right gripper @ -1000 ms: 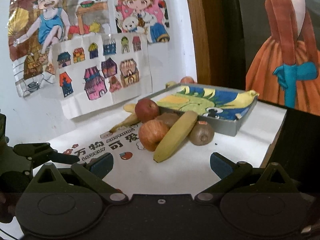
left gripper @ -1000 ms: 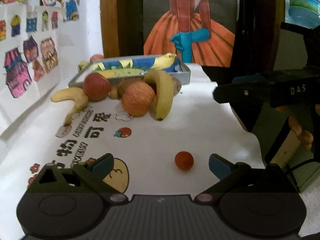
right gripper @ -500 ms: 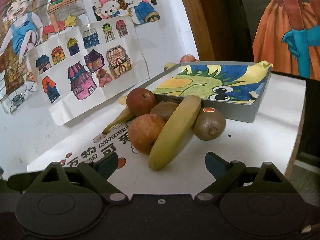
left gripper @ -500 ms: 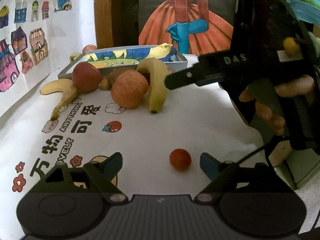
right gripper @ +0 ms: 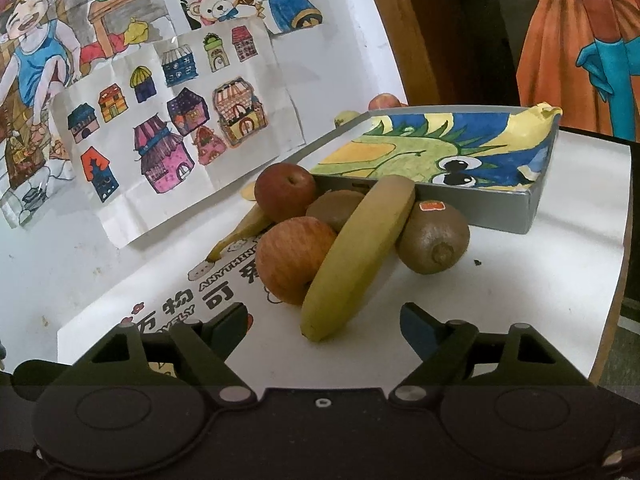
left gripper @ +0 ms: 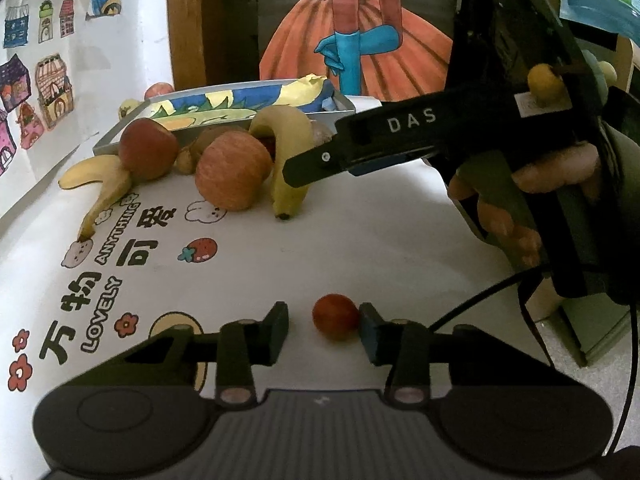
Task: Organize fruits
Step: 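Move the left tool to the red cherry tomato while the right tool approaches the yellow banana, then close the left tool on the cherry tomato while the right tool closes on the banana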
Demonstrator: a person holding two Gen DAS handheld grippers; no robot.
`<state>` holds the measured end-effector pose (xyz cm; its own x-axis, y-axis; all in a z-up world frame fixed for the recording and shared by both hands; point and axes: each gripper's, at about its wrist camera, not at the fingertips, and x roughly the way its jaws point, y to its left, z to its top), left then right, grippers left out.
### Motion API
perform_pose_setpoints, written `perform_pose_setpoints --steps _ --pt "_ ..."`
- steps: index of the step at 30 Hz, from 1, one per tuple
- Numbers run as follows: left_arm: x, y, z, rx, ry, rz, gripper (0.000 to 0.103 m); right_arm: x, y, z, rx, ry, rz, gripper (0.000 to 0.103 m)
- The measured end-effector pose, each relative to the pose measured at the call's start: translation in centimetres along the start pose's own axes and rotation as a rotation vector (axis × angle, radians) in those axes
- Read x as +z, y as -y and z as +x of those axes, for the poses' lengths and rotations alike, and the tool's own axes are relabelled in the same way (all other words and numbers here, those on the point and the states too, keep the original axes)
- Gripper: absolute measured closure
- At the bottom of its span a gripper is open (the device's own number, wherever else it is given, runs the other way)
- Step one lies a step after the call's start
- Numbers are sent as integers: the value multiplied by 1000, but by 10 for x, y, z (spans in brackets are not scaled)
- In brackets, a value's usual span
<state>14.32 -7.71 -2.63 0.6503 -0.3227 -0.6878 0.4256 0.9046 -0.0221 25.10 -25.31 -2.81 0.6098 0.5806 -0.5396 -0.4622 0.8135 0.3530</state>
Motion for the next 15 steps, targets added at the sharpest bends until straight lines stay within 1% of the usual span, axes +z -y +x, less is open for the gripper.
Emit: perform_pose_setpoints --steps 2,4,7,11,15 --pt "1 0 2 11 -2 3 71 -1 1 0 -4 1 4 18" --pt "3 0 4 30 -4 5 75 0 3 0 -11 4 8 18" --pt "5 -3 7 53 -1 -14 75 1 5 2 -20 11 20 18" --pt "7 -8 10 107 15 -35 76 6 9 5 -25 30 54 18" --pt "8 -12 11 122 29 -45 76 13 15 12 -3 33 117 21"
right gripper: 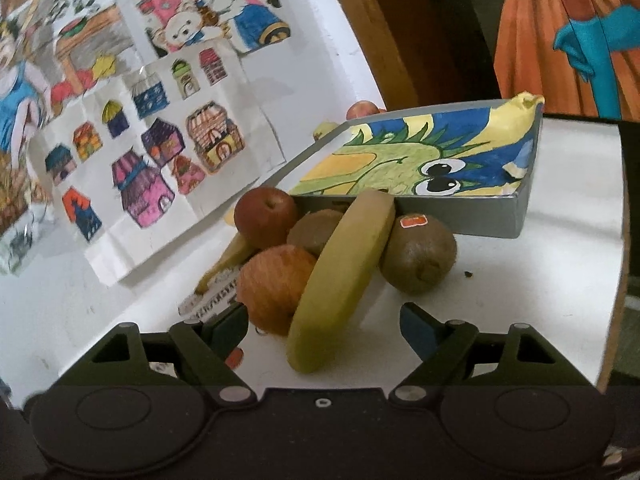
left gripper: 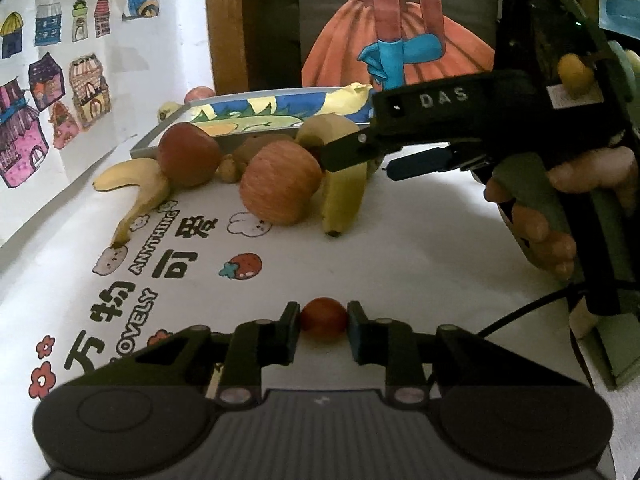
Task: Organize fruits
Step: 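Close the left tool on the cherry tomato while the right tool closes on the banana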
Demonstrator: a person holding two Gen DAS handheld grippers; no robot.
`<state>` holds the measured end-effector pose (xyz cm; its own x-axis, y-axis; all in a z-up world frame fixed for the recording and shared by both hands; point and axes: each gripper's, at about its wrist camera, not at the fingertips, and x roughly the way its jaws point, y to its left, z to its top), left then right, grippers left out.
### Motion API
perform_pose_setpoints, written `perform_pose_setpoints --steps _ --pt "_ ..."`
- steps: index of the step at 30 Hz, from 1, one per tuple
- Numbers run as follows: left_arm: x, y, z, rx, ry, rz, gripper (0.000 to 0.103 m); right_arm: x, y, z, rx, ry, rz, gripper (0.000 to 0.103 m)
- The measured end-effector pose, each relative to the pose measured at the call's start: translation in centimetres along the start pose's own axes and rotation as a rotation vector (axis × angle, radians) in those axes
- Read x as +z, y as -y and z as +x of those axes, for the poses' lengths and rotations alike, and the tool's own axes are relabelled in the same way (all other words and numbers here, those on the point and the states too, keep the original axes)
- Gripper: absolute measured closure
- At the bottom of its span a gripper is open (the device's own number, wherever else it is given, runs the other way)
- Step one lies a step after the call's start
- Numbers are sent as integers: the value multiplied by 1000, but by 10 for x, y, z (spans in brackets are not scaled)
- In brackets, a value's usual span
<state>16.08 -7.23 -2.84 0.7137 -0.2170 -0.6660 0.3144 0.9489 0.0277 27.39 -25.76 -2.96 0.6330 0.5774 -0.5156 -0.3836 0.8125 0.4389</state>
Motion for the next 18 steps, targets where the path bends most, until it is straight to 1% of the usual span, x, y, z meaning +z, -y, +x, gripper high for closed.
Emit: perform_pose_setpoints --steps 2,4,5,7,9,10,15,17,18 --pt "0 -1 1 1 4 -1 76 3 2 4 6 0 32 25" --pt "1 -1 1 0 6 -1 75 6 4 9 9 2 71 32" --pt "0 -1 1 0 7 -1 75 7 6 10 11 5 95 34" --pt "0 -1 1 0 7 -2 75 10 10 14 2 9 147 42" --pt "0 -1 1 3 8 -6 73 11 13 18 -9 12 188 46" --pt "-1 -1 0 3 9 -7 71 12 14 20 -16 13 203 50" --pt "-3 -3 -2 3 4 -7 62 15 19 30 -40 21 260 60" --pt "-4 -4 -3 3 4 -5 57 16 20 33 -39 24 280 61" --pt "-4 -5 -4 1 3 -6 57 16 19 35 -39 26 281 61"
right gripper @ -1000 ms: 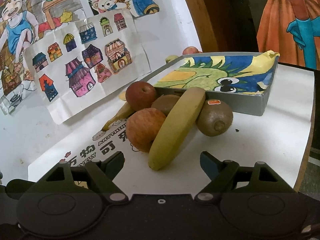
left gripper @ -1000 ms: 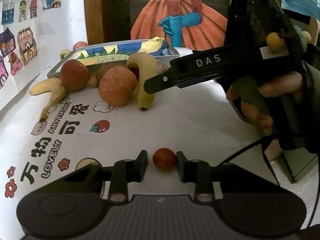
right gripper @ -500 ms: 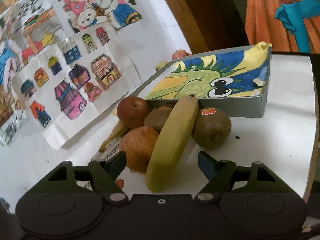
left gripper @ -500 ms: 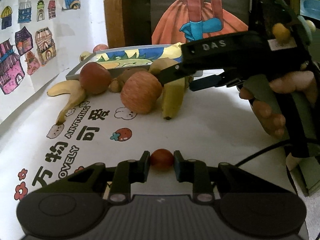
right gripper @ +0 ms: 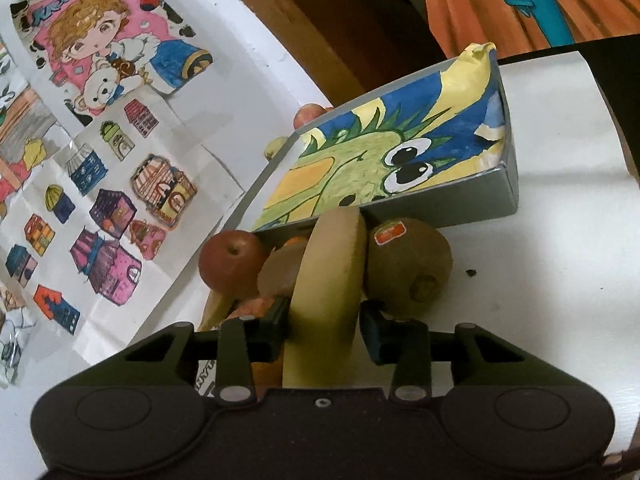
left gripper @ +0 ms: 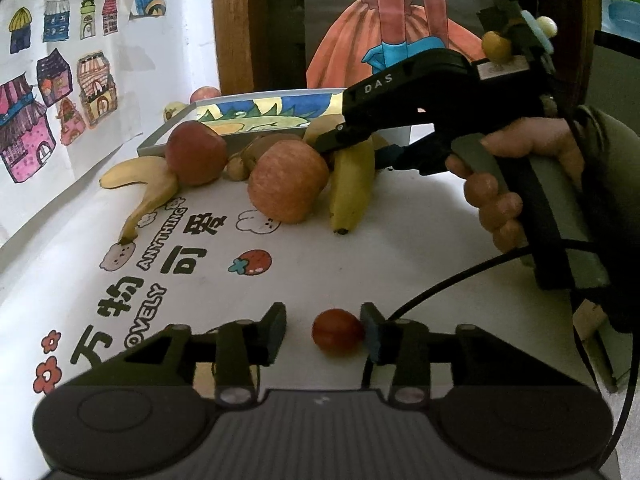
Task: Organize fruits
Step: 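Close the left tool on the cherry tomato while the right tool closes on the banana, then lift and carry the tomato with the left tool while the right tool carries the banana toward the tray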
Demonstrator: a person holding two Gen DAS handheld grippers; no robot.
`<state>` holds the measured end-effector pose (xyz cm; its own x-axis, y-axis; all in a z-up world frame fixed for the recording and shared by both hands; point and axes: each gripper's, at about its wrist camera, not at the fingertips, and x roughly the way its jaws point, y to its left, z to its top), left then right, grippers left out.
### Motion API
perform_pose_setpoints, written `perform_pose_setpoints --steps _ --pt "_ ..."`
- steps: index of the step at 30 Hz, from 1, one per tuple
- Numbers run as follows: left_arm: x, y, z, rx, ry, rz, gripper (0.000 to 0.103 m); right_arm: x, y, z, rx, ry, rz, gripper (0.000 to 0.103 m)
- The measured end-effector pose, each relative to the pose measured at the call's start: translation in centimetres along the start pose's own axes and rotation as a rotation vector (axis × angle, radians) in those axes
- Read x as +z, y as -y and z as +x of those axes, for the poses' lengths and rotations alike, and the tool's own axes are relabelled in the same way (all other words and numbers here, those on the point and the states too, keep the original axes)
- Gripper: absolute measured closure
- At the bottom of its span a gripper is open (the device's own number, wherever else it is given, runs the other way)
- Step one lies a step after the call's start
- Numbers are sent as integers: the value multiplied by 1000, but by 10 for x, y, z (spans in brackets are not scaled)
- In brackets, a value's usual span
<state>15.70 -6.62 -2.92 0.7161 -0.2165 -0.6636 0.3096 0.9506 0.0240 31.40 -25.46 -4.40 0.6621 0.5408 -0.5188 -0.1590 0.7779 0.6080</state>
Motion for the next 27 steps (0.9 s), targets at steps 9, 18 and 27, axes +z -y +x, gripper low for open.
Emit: perform_pose_setpoints --steps 9,18,27 --pt "-3 0 -4 -3 1 0 58 1 -6 8 -18 0 -6 60" --pt "-6 -2 -7 -13 -1 -7 65 -1 -4 6 -28 8 -13 65" --pt "-6 1 -7 -8 -2 -1 77 -7 3 -9 -19 17 -10 65"
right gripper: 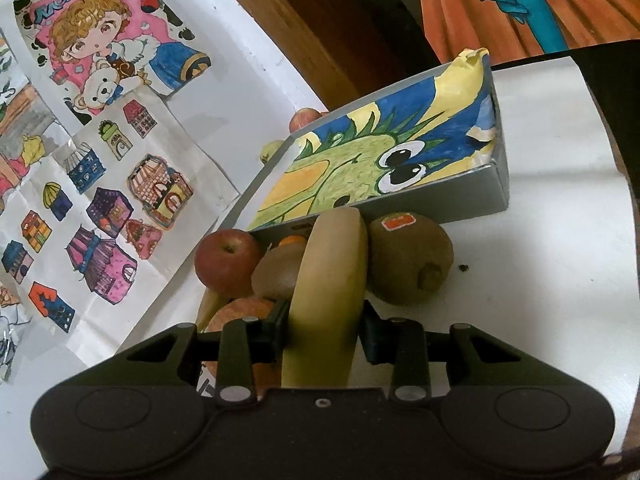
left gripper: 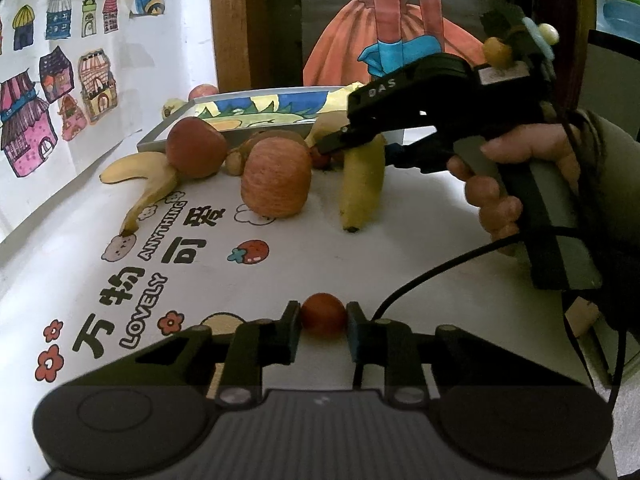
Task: Organize fruits
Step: 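Lift and carry the tomato with the left tool while the right tool carries the banana toward the tray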
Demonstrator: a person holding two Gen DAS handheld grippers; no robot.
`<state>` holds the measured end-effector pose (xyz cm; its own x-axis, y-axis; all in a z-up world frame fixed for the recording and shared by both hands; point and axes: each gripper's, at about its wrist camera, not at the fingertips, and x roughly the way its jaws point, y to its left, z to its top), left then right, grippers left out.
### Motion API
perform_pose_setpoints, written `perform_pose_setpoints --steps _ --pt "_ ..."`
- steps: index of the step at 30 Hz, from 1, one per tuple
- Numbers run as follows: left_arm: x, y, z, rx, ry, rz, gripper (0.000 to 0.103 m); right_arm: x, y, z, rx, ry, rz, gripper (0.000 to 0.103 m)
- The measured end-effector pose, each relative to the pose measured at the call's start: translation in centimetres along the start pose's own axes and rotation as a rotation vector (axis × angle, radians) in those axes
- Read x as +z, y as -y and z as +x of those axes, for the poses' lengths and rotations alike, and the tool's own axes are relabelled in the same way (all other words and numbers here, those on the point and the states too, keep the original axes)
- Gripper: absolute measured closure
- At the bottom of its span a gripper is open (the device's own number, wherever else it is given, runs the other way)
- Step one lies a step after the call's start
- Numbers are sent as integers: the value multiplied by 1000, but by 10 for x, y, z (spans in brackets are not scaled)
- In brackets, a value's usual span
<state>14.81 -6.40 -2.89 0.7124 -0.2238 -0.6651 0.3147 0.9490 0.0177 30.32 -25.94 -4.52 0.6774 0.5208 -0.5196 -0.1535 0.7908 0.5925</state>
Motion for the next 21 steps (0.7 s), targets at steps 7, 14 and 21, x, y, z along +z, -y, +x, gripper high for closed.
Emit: perform_pose_setpoints --steps 7,14,21 --pt "6 -4 -11 30 45 -20 77 -5 4 -17 15 6 3 67" --pt "13 -12 -36 65 116 -56 77 -12 4 -39 31 5 5 67" --pt "17 -19 -64 91 156 -69 77 -25 -5 -62 51 7 0 67"
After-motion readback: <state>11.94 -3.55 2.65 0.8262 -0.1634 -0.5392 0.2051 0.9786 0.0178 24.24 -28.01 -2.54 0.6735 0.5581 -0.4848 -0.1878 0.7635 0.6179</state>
